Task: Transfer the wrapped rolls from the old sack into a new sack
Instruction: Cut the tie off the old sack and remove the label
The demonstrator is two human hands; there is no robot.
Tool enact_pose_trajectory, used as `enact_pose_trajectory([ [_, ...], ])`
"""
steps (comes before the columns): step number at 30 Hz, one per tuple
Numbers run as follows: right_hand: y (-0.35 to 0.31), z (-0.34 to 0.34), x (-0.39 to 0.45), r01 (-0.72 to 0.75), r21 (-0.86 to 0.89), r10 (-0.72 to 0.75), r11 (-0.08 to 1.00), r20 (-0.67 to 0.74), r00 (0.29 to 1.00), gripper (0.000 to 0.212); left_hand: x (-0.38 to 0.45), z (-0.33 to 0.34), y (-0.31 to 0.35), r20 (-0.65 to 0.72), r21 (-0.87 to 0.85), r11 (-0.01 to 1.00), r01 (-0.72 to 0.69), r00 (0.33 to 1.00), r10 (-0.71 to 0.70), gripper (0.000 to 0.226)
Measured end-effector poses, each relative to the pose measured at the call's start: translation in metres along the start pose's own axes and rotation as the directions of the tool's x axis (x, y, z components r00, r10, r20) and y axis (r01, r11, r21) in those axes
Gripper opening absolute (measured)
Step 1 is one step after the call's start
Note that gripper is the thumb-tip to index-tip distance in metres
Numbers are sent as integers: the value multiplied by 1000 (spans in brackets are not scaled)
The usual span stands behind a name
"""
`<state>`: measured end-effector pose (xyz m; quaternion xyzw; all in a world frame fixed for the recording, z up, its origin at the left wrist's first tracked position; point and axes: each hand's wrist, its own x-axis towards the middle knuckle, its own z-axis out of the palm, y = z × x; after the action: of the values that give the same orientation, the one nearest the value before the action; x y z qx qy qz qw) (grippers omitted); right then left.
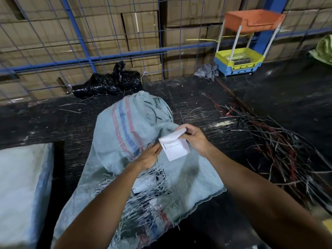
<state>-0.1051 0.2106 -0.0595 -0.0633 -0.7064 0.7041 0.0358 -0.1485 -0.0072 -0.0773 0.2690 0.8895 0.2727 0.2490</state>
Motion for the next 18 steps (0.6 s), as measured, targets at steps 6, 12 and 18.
enact_pose_trajectory([
  [6, 4, 12, -14, 24, 6, -24, 1000, -82, 996, 20, -12, 19, -20, 93, 95, 995, 41, 994, -50, 64],
  [12, -16, 16, -16, 91, 29, -82, 995, -239, 967, 19, -18, 44, -20, -15, -45, 999, 12, 1000, -12, 74],
  [18, -32, 21, -18, 149, 83, -104, 985, -399, 911, 22, -14, 43, -27, -106, -118, 990, -72, 993, 60, 74],
])
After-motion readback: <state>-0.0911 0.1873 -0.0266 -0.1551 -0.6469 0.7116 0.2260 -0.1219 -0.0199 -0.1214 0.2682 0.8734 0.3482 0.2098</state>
